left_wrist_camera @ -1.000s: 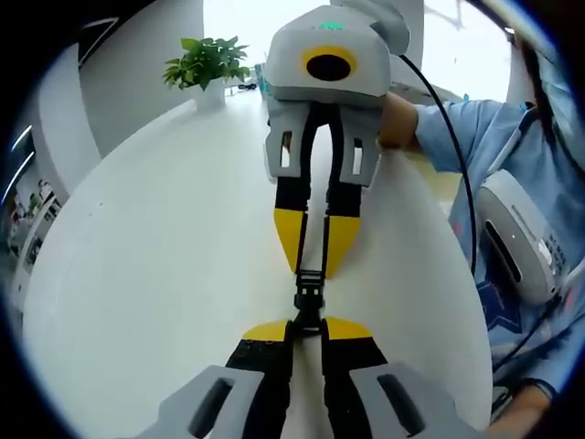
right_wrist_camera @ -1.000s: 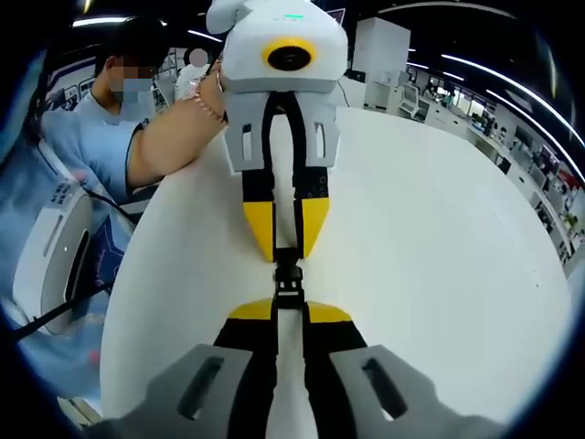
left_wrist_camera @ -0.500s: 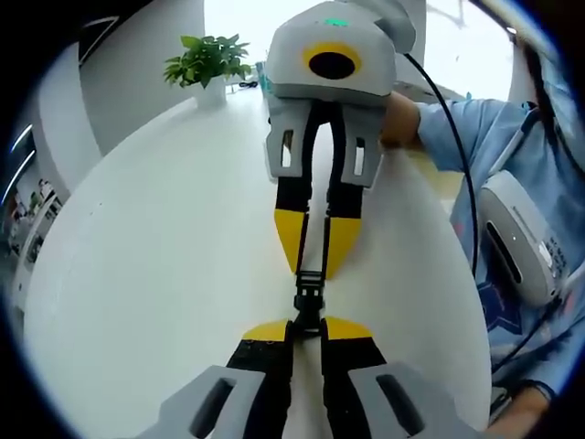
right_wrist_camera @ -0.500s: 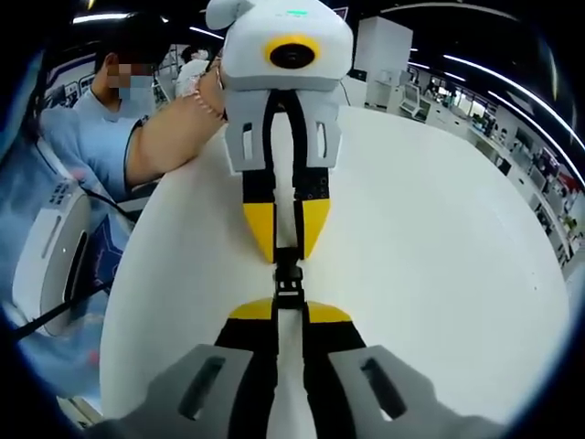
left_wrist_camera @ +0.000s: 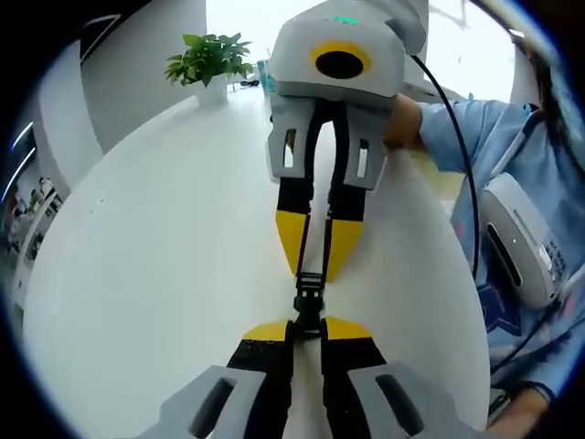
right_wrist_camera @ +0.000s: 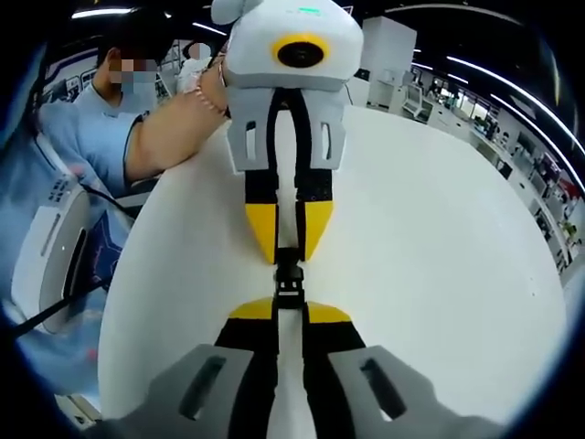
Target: Snap the two parts of the plastic buckle together until the buckle closes and remains connected.
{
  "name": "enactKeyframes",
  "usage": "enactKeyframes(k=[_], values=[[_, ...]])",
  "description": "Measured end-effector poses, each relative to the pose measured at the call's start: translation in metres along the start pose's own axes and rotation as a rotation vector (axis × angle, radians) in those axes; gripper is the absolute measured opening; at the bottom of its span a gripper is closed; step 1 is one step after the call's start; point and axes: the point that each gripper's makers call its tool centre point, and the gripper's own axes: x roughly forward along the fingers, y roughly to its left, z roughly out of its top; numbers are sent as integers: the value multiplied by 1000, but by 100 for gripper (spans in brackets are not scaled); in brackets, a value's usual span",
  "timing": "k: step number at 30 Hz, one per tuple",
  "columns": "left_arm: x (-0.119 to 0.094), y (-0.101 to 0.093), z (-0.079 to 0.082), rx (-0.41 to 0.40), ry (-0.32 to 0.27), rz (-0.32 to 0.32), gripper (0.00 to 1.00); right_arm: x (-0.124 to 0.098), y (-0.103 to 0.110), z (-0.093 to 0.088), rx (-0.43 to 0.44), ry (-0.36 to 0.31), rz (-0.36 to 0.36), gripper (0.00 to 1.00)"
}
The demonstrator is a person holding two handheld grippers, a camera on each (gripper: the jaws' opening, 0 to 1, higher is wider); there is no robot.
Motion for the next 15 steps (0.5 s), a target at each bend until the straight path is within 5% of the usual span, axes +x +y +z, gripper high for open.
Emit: enactKeyframes(k=[15], values=[[1, 0, 1, -16, 12, 12, 8, 1, -2, 0, -12, 59, 35, 7]])
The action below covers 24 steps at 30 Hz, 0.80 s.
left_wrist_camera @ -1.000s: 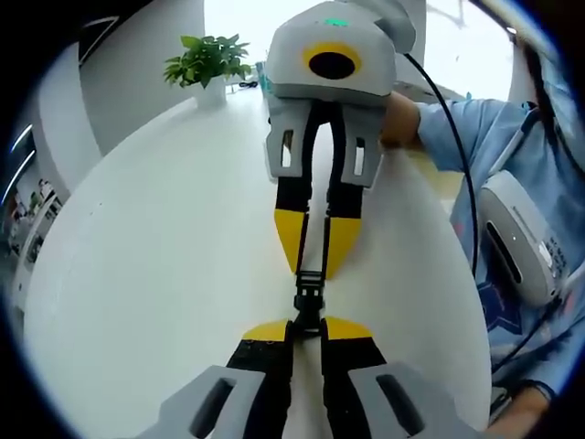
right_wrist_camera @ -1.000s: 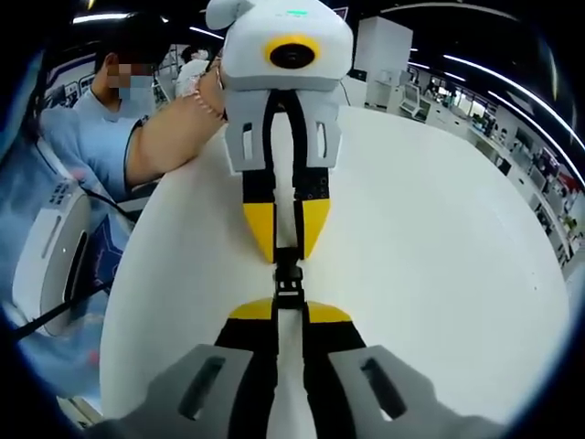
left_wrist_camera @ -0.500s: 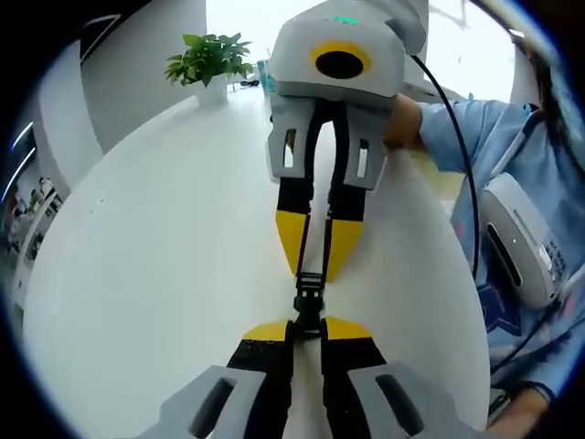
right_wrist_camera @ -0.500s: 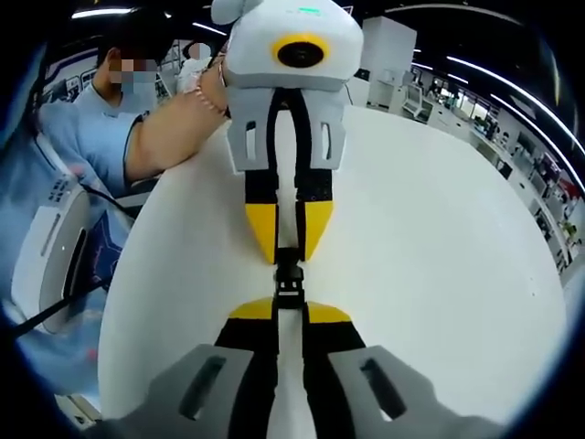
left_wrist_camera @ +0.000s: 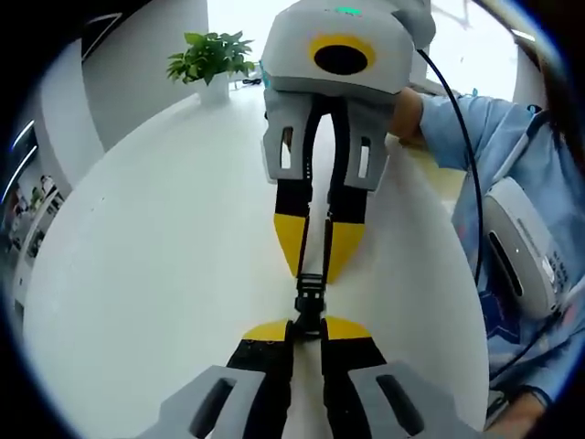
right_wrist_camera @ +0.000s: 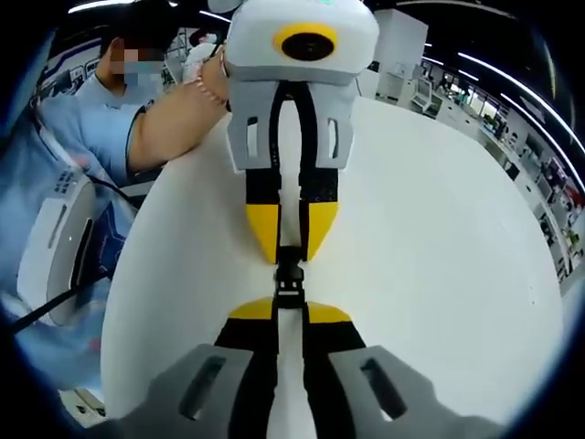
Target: Snap the two parts of the plastic buckle together until the buckle closes and remains connected.
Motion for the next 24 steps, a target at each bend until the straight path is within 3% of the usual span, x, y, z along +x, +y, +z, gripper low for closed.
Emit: enactKeyframes(k=[24], values=[[1, -1, -3, 5, 7, 7, 7, 4, 6, 2, -23, 9, 25, 6]])
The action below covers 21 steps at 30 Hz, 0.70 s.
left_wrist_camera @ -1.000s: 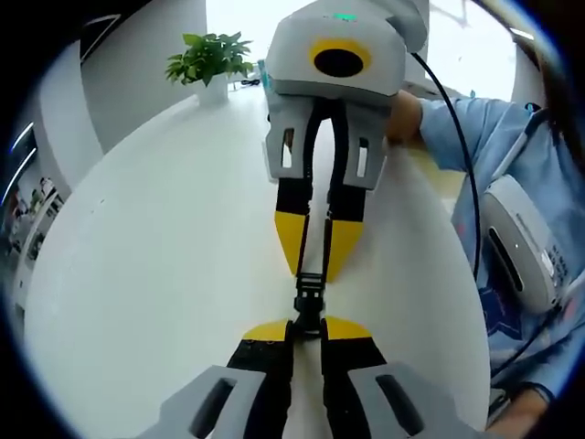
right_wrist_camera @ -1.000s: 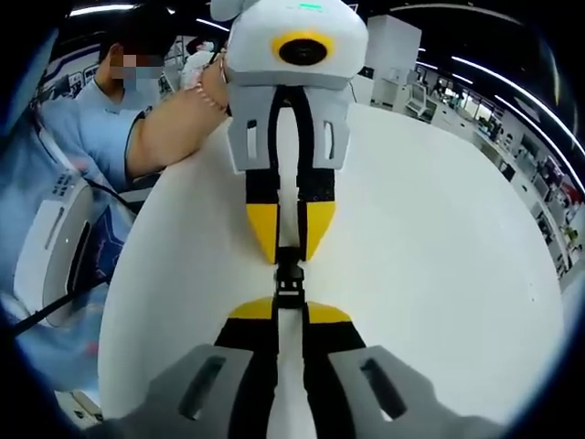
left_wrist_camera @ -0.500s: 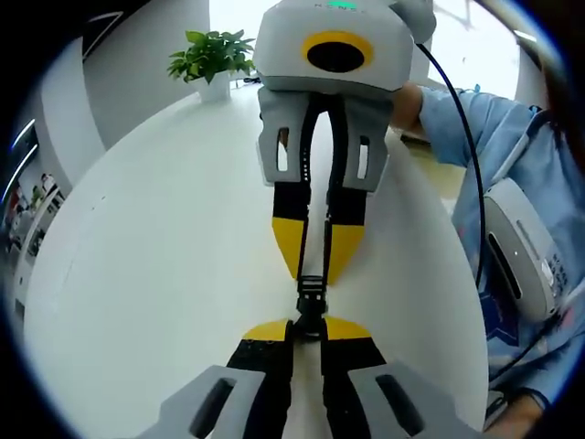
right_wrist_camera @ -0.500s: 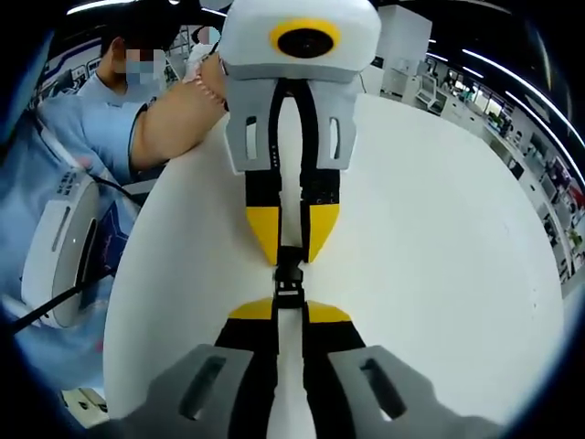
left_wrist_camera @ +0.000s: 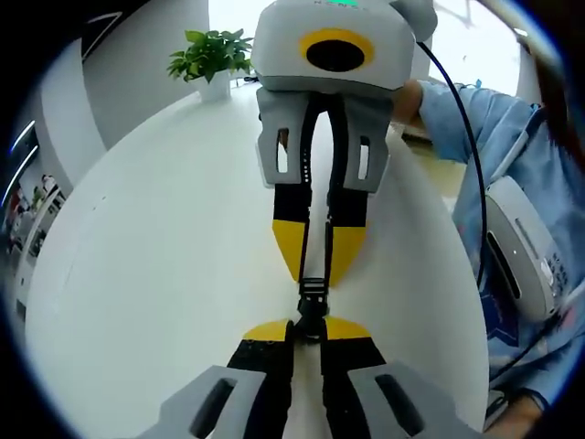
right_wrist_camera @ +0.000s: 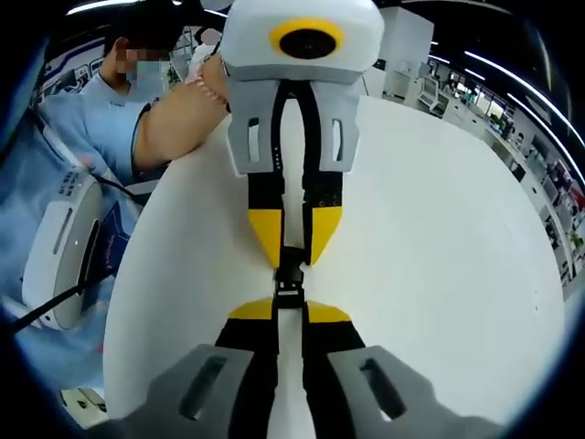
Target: Snap the two parts of the plastic buckle together until the buckle closes and remains connected.
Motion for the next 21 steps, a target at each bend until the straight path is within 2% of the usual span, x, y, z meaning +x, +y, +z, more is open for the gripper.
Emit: enactKeyframes(k=[10, 12, 14, 15, 17, 21], values=[[-2, -1, -2, 3, 2, 0, 7, 2, 1, 3, -14, 0, 2, 6], [-1, -2, 1, 22, -13, -3, 7, 5, 1, 8, -4, -32, -7, 6], [-5, 1, -3, 12, 3, 0, 7, 4, 7, 8, -4, -16, -3, 6], [-6, 0, -3, 8, -1, -2, 7, 4, 9, 8, 35, -7, -7, 6], [-6, 1, -3, 8, -3, -2, 7, 3, 13, 10, 0, -2, -20, 6], [-7, 2, -2, 7, -6, -4, 7, 2, 12, 9, 6, -1, -16, 6]])
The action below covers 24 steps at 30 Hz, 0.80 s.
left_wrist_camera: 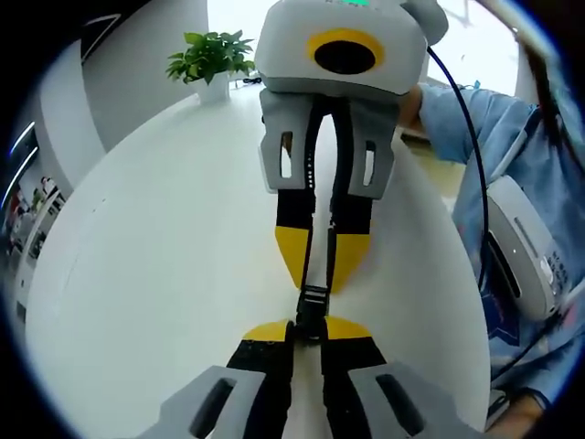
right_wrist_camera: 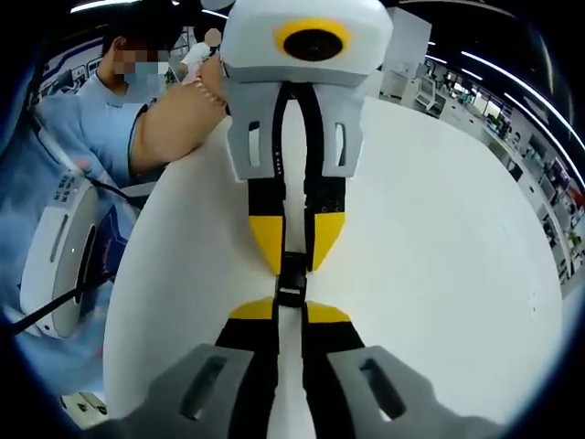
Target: Snap the two parts of the plastic buckle together until the buckle closes and remains connected.
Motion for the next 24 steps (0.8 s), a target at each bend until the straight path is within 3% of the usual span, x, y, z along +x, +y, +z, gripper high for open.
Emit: enactKeyframes(k=[24], values=[[7, 2, 8, 0, -12, 1, 9, 2, -14, -4, -29, 47, 1, 10]])
